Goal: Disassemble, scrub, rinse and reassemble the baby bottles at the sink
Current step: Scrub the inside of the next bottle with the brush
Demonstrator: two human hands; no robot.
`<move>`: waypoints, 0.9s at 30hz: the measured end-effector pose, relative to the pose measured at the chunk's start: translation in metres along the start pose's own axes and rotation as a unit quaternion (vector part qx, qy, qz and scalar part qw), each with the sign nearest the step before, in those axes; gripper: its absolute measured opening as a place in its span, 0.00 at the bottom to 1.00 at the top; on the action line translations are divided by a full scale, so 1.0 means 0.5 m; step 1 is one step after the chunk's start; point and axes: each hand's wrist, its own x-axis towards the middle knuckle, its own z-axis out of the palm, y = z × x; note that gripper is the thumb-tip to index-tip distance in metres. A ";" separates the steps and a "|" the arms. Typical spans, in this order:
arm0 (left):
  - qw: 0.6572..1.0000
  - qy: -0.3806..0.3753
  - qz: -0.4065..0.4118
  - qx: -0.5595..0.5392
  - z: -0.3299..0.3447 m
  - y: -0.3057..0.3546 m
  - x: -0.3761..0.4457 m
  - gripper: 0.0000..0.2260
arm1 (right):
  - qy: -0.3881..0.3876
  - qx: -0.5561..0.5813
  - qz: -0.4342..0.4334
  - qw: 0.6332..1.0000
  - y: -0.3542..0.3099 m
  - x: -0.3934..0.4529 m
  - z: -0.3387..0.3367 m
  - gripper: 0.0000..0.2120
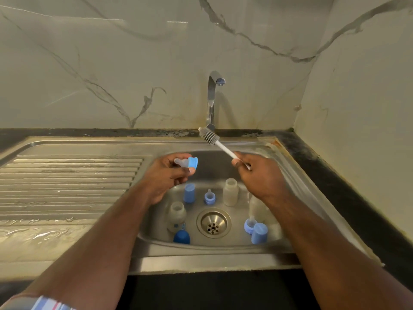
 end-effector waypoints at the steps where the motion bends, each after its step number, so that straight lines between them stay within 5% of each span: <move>1: 0.998 -0.009 -0.010 0.061 0.001 -0.011 0.001 0.19 | 0.009 0.007 0.004 1.000 0.006 0.001 -0.001 0.16; 6: 0.930 -0.098 -0.011 0.353 0.035 -0.050 0.011 0.18 | 0.005 -0.021 0.000 1.000 0.021 0.010 0.002 0.15; 10: 0.805 -0.213 -0.029 0.554 0.075 -0.079 0.021 0.21 | -0.011 -0.037 0.013 0.999 0.030 0.012 0.003 0.13; 14: 0.703 -0.311 -0.068 0.636 0.116 -0.102 0.028 0.23 | -0.030 -0.041 0.023 0.998 0.036 0.012 0.004 0.17; 21: 0.614 -0.392 -0.094 0.678 0.170 -0.154 0.021 0.25 | -0.029 0.002 0.040 0.999 0.052 0.018 -0.003 0.16; 27: 0.615 -0.401 -0.115 0.669 0.173 -0.180 0.025 0.27 | -0.034 0.004 0.047 0.998 0.060 0.022 -0.007 0.16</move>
